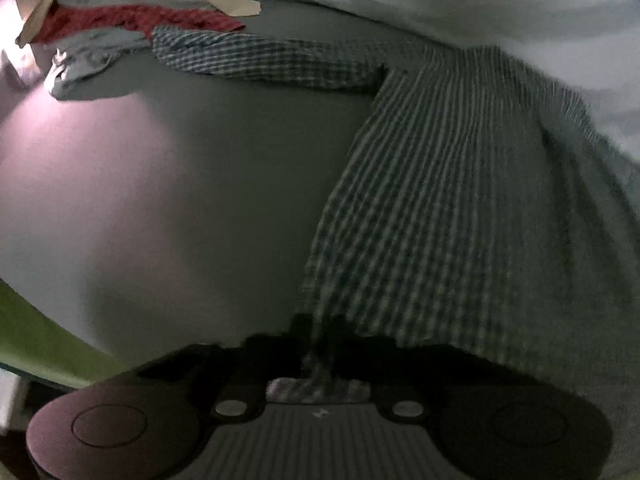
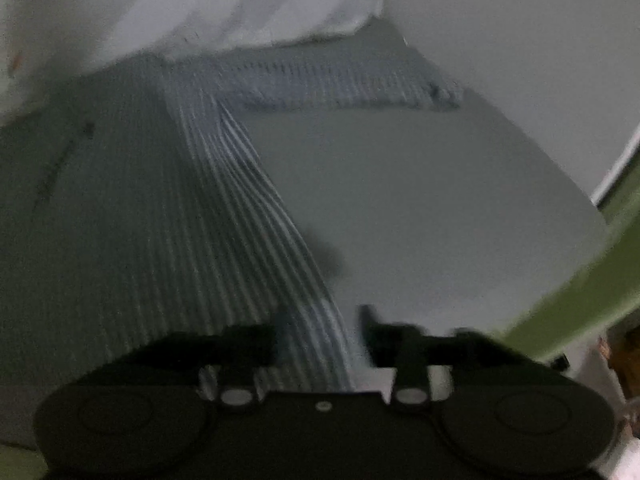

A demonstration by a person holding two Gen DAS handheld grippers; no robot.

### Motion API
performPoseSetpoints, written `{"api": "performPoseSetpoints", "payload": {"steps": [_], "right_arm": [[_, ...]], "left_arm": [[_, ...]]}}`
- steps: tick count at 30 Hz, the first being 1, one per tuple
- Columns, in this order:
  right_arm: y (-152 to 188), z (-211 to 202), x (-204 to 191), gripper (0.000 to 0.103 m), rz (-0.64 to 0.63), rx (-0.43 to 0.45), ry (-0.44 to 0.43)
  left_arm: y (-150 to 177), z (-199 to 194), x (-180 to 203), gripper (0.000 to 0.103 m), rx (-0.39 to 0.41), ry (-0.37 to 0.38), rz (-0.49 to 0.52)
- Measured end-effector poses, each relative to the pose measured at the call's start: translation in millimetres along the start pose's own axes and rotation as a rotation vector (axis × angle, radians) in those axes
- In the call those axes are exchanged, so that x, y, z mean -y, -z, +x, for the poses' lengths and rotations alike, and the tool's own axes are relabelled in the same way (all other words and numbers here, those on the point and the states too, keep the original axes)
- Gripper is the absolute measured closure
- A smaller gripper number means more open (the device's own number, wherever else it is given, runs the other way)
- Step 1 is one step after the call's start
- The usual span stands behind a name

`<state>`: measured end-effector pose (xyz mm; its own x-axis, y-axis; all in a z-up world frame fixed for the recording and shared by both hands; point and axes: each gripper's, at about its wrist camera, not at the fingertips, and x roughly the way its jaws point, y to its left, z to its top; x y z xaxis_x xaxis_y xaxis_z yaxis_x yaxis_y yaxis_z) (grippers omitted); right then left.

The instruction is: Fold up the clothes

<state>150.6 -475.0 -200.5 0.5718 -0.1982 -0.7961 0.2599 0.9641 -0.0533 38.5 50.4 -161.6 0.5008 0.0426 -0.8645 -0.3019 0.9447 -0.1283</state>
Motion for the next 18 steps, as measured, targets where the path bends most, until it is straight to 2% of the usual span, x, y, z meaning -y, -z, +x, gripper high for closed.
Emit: {"api": "performPoseSetpoints", "payload": {"steps": [3, 5, 7, 10, 13, 16, 18], "right_arm": [[-15.4, 9.1, -25.9, 0.048, -0.061, 0.036, -0.059], [-25.3, 21.0, -53.4, 0.045, -0.129, 0.047, -0.137], [-30.4, 30.5, -78.9, 0.03, -0.188, 0.055, -0.208], [-41.1, 45.0, -122.2, 0.024, -0.275, 0.061, -0.346], [-47.6, 55.6, -160.1, 0.022, -0.361, 0.061, -0.422], [-45.3, 60.2, -190.1, 0.019, -0.43, 0.056, -0.451], [-38.9, 64.9, -207.7, 0.015, -0.459, 0.04, -0.441]], "left_arm": [[-12.4, 0.7, -0.9, 0.058, 0.005, -0.003, -0.019], [-22.4, 7.4, -5.4, 0.053, -0.003, -0.03, -0.03], [-30.3, 10.1, -8.1, 0.047, -0.004, -0.045, -0.057], [-41.6, 8.7, -7.7, 0.041, 0.005, -0.063, -0.1], [-52.5, 6.8, -8.9, 0.034, 0.017, -0.075, -0.133], [-67.2, 6.8, -16.8, 0.034, 0.022, -0.09, -0.127], [-80.5, 8.0, -24.4, 0.033, 0.049, -0.115, -0.096]]}}
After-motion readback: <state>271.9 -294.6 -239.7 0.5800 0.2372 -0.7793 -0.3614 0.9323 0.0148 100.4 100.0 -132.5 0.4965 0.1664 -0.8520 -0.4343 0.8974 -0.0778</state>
